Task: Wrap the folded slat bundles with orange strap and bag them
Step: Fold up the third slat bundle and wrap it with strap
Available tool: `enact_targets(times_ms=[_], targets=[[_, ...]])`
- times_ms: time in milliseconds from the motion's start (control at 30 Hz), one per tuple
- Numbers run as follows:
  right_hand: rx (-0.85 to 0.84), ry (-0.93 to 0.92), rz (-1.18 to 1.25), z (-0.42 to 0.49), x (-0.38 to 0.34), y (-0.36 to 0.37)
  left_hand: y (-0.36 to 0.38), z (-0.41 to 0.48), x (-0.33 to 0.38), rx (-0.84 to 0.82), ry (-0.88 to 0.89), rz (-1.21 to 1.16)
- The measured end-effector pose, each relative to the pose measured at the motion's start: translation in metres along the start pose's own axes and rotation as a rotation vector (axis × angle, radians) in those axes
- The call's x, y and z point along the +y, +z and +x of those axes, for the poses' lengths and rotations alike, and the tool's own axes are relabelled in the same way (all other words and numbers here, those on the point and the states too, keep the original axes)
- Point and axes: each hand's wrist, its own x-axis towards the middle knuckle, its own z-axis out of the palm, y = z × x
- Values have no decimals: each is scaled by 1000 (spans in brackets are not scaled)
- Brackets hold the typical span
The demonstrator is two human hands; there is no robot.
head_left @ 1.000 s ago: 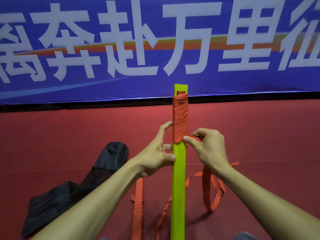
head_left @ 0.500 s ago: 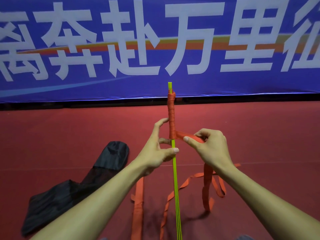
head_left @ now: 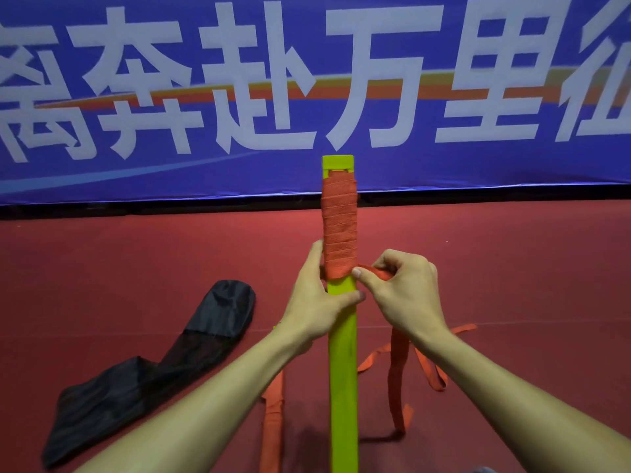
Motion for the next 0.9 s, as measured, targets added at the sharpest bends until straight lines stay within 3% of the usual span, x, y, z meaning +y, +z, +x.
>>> enact_targets(times_ms=[200, 300, 500, 700, 900], targets=[[24, 38, -7, 3, 11, -8, -8, -2, 7, -319, -162, -178], [20, 49, -10, 4, 13, -9, -13, -2, 8, -396, -173, -227], [-59, 119, -14, 7, 18, -6, -14, -3, 7, -311, -156, -134], [-197, 39, 30, 5, 6, -7, -11, -1, 6, -166, -142, -69], [-142, 5, -5, 5, 0, 0, -4, 1, 2, -35, -106, 90]])
